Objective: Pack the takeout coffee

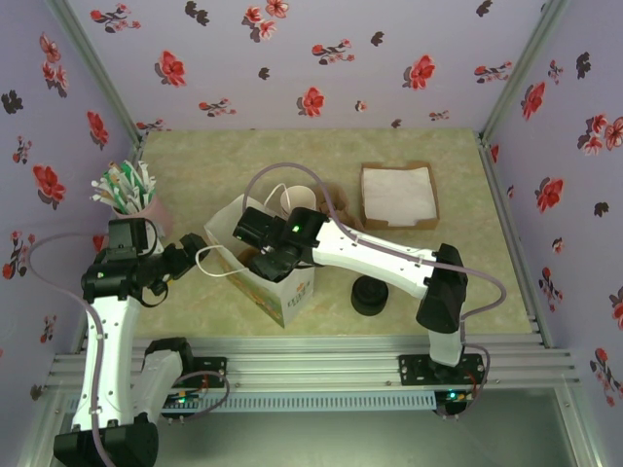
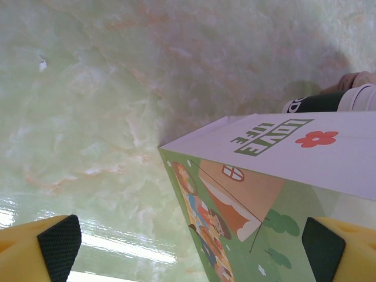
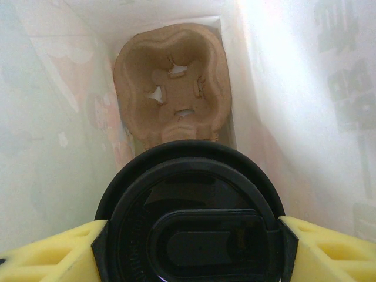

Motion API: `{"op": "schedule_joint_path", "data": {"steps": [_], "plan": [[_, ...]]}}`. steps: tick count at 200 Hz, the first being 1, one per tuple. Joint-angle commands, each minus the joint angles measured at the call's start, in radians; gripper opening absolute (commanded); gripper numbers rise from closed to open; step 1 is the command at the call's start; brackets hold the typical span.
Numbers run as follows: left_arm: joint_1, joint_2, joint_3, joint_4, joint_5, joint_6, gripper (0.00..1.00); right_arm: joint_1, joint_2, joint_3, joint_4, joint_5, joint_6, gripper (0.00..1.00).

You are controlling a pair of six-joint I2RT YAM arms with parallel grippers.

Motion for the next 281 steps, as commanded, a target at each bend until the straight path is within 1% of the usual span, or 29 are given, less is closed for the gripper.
{"op": "schedule_joint_path", "data": {"steps": [1, 281], "plan": [[0.006, -0.001, 0.004, 0.004, 0.019, 0.028, 0.99, -0.005, 0.003, 0.002, -0.013, -0.004, 0.019, 0.69], [0.006, 0.005, 0.001, 0.012, 0.020, 0.030, 0.99, -0.005, 0.033, 0.033, -0.055, -0.017, 0.029, 0.69]]}}
